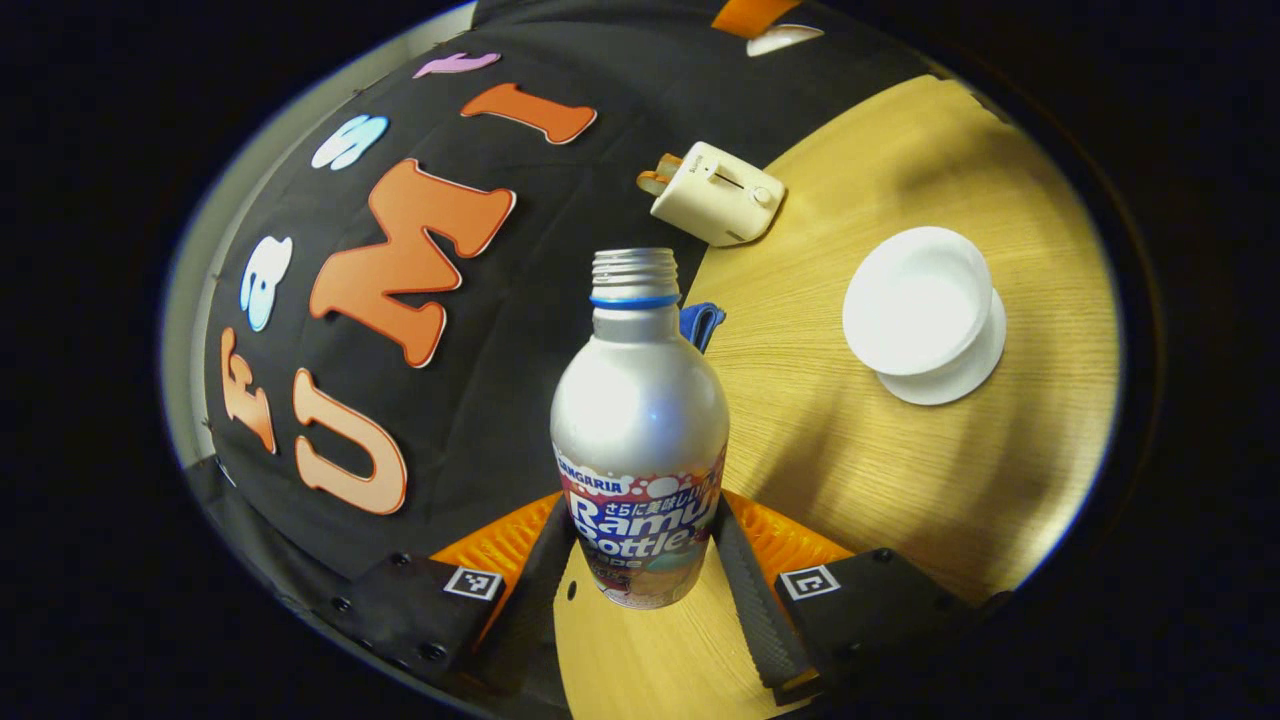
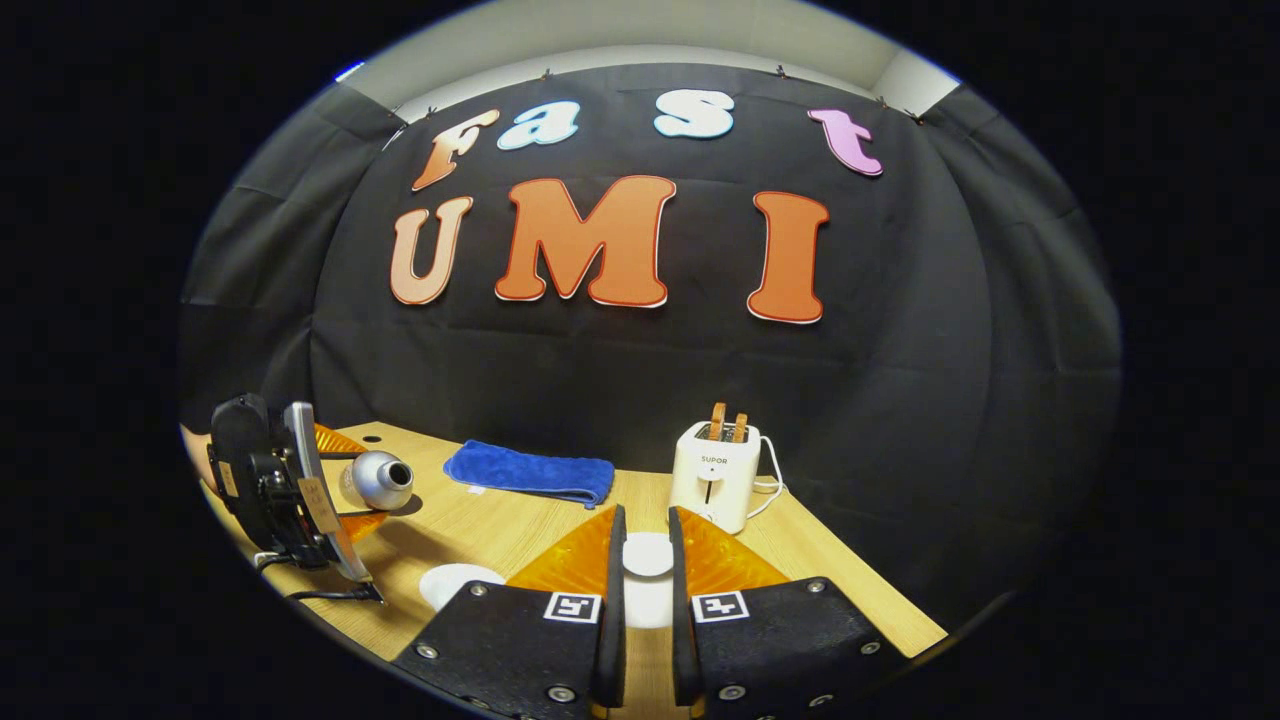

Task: Open the teacup lid with one hand, grasp the water bottle and pour water into the teacup with the other hand; after pouring, place the water bottle on the coaster and then close the teacup lid.

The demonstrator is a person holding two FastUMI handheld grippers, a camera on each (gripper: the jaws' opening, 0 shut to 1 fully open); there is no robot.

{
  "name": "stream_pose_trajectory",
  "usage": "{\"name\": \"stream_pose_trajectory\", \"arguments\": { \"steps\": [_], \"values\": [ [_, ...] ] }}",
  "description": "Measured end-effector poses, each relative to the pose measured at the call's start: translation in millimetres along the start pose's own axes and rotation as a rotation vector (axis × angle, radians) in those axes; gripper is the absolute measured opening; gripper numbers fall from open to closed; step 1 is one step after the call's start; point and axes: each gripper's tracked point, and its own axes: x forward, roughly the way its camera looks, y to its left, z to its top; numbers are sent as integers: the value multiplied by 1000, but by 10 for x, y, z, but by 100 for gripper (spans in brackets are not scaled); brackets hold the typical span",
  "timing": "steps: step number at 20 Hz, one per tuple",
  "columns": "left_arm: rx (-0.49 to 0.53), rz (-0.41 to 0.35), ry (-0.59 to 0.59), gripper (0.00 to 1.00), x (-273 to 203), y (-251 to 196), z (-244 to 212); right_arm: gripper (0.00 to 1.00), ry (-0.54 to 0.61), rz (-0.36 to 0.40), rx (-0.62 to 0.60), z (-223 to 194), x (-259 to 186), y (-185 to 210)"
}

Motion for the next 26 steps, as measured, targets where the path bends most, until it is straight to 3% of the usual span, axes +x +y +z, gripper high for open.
{"name": "stream_pose_trajectory", "arguments": {
  "steps": [13, 14, 15, 16, 17, 22, 23, 24, 26],
  "values": [
    [350, 16, -9, 86, 11, 156, 77, 19, -24, 12, -21, -4, -75, -92],
    [373, 16, -10, 86, 12, 176, 81, 24, -23, 11, -19, -7, -83, -106],
    [392, 17, -9, 86, 24, 192, 80, 19, -24, 9, -17, -8, -79, -121],
    [413, 19, -11, 86, 28, 209, 91, 24, -24, 9, -16, -11, -77, -139],
    [438, 11, -4, 86, 30, 216, 90, 19, -26, 8, -16, -11, -80, -140],
    [530, 4, -10, 84, 89, 242, 143, 19, -24, 13, -12, -39, -91, -169],
    [556, 8, -13, 83, 102, 272, 177, 24, -26, 12, -12, -41, -94, -170],
    [576, 10, -16, 83, 108, 294, 201, 19, -25, 10, -11, -36, -88, -181],
    [616, 17, -24, 84, 100, 317, 241, 19, -25, 9, -7, -53, -94, -201]
  ]
}}
